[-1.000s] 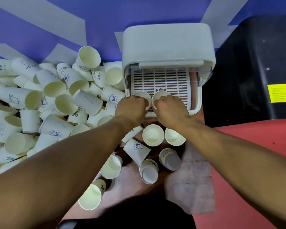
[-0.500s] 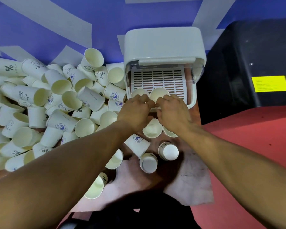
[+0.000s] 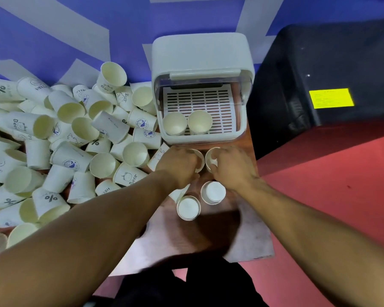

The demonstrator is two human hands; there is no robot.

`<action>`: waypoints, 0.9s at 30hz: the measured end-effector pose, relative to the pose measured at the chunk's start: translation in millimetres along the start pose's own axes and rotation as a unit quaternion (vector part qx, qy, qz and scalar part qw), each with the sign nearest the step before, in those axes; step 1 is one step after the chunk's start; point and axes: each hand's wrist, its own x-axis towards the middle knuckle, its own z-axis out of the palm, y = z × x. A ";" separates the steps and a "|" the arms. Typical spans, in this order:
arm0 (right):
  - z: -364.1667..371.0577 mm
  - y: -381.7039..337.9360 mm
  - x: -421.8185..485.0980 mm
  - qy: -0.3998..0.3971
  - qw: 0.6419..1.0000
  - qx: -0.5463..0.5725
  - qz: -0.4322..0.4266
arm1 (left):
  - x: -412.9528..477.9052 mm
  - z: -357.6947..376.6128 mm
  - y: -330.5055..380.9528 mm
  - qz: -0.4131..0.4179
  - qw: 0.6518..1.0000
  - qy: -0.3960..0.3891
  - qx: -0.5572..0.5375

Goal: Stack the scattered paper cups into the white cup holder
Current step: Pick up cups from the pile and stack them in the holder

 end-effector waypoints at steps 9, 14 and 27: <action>8.7 4.0 0.3 -0.069 0.997 -0.032 0.021 | -0.1 -4.2 14.6 -0.003 0.994 -0.032 0.104; 7.4 2.1 8.9 -0.085 0.995 -0.055 0.002 | 0.5 -4.1 15.0 -0.001 0.990 -0.051 0.129; -5.6 -8.7 14.8 -0.084 0.990 -0.109 -0.025 | -1.6 -8.2 7.4 0.042 0.986 -0.005 0.164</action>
